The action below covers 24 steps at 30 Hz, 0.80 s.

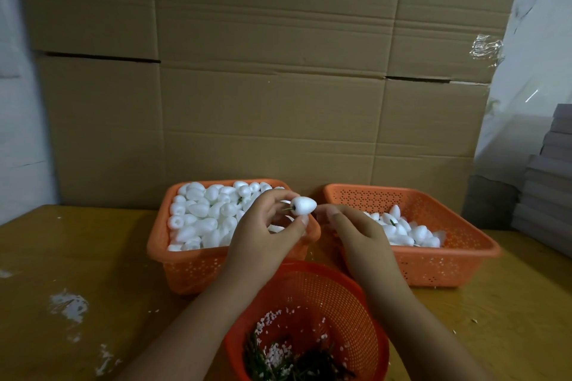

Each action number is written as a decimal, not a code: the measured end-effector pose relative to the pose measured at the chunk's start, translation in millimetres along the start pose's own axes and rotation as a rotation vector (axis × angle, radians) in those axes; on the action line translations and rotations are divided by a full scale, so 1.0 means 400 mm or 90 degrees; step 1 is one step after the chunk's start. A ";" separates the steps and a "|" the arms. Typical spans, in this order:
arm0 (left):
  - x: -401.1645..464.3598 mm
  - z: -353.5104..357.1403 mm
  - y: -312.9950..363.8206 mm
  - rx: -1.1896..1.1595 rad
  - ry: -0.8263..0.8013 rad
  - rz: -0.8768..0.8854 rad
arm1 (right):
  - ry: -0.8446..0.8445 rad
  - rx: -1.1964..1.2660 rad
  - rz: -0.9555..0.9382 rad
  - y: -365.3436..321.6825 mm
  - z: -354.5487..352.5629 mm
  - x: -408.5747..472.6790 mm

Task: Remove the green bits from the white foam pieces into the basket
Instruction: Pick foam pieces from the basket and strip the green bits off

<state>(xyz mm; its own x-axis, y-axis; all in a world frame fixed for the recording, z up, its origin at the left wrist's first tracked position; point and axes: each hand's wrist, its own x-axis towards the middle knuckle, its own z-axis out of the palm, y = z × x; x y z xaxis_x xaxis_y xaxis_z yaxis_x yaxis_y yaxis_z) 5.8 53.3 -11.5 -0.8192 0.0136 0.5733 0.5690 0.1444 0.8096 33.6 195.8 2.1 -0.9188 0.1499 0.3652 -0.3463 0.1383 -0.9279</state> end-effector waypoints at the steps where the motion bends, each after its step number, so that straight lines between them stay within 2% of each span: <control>1: 0.000 -0.002 -0.002 0.002 -0.001 0.001 | -0.005 0.017 -0.004 -0.002 0.001 -0.002; 6: 0.000 -0.006 -0.005 0.081 0.011 0.025 | -0.013 0.002 -0.065 -0.018 0.003 -0.008; 12: -0.001 -0.005 -0.019 0.157 0.000 0.040 | -0.066 -0.103 -0.152 -0.014 0.015 -0.019; 15: 0.000 -0.008 -0.016 0.117 0.002 0.005 | -0.055 -0.061 -0.112 -0.003 0.017 -0.018; 20: 0.004 -0.005 -0.010 0.073 0.015 -0.012 | -0.032 0.001 0.039 0.006 0.009 -0.004; 24: 0.001 -0.002 -0.011 0.069 -0.027 -0.029 | -0.035 0.026 0.035 0.005 0.015 -0.010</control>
<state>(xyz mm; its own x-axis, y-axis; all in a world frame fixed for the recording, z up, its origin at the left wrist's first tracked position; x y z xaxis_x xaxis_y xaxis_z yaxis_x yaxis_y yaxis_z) 3.0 51.9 -14.8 -0.8475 0.0454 0.5288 0.5219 0.2523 0.8148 35.3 189.9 -1.8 -0.9453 0.1023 0.3097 -0.3012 0.0906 -0.9493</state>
